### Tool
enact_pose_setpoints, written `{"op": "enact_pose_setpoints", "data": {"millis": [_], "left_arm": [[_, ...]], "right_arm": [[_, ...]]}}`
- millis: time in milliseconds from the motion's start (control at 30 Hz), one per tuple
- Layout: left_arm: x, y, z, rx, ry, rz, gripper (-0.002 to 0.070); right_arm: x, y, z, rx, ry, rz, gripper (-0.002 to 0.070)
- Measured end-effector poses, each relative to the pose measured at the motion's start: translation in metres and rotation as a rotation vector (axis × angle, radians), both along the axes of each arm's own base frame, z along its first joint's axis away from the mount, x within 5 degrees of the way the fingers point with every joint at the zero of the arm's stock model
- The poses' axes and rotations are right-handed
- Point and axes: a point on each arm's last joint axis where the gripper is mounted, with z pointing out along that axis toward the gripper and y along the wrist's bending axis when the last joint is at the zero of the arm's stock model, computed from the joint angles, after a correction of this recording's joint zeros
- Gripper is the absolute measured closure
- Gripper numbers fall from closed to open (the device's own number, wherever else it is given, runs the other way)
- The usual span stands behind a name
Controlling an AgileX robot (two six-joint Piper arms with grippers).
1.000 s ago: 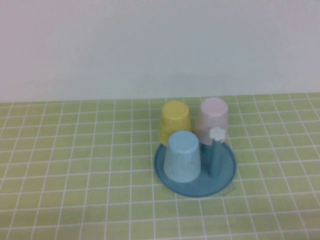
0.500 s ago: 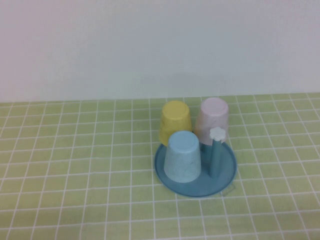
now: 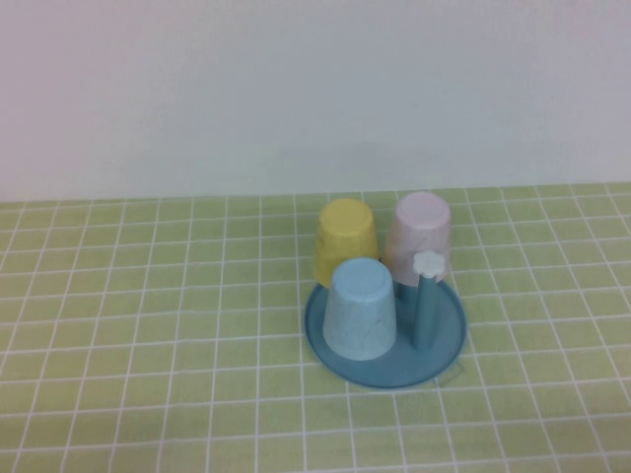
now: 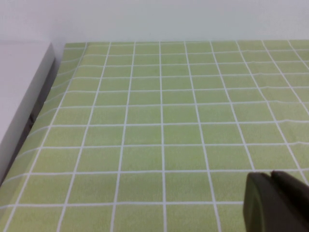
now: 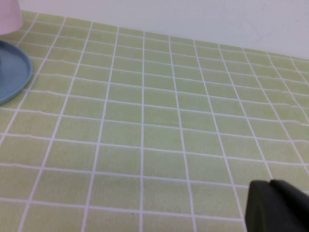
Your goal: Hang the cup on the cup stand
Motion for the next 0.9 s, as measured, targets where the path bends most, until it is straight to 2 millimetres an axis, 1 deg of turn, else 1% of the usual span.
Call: {"op": "enact_pose_setpoints", "data": {"millis": [900], "left_arm": [[0.0000,0.0000,0.0000,0.000,0.000,0.000,0.0676]], "right_arm": [[0.0001,-0.0004,0.0002,-0.011,-0.002,-0.001,0.0675]]}}
